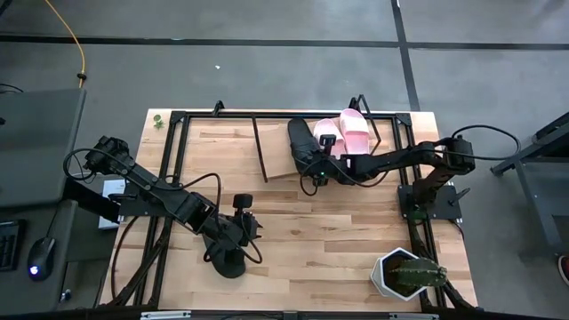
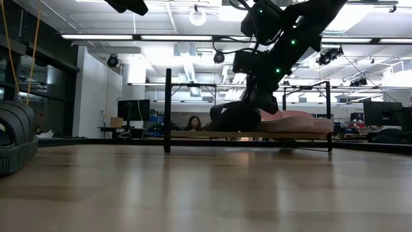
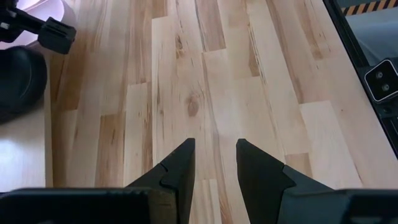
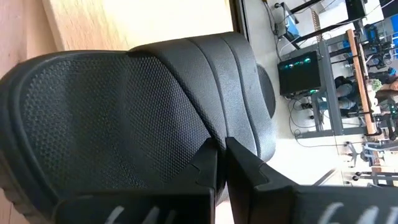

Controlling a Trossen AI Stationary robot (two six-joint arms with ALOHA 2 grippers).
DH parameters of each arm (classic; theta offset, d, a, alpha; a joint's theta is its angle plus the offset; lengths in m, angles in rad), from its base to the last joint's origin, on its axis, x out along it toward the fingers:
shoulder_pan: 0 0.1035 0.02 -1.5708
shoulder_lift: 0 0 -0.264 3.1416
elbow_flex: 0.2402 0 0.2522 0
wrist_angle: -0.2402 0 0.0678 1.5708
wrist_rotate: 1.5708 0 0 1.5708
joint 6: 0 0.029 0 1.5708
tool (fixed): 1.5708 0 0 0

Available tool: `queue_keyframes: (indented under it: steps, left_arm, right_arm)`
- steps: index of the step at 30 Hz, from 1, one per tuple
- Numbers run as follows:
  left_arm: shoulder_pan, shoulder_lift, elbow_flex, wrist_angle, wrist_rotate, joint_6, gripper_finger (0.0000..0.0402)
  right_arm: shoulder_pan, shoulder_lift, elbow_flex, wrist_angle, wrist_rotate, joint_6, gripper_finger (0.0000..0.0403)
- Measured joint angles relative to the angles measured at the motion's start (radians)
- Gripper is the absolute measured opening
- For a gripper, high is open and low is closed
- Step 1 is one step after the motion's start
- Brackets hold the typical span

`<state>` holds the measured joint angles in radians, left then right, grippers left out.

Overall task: Pick and place slides into the shelf
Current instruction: Put the right black slide on the shelf

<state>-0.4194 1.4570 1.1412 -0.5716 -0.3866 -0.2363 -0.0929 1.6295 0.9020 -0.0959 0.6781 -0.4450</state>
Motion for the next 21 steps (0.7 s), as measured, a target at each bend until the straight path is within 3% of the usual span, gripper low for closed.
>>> queue_keyframes:
  steps: [8, 21]
  left_arm:
    - [0.000, 0.000, 0.000, 0.001, 0.000, 0.000, 0.0101]
    - [0.000, 0.000, 0.000, 0.001, 0.000, 0.000, 0.0101]
  right_arm:
    - [0.000, 0.000, 0.000, -0.007, -0.014, 0.002, 0.0012]
    - [0.005, 0.000, 0.000, -0.089, -0.050, 0.063, 0.0090]
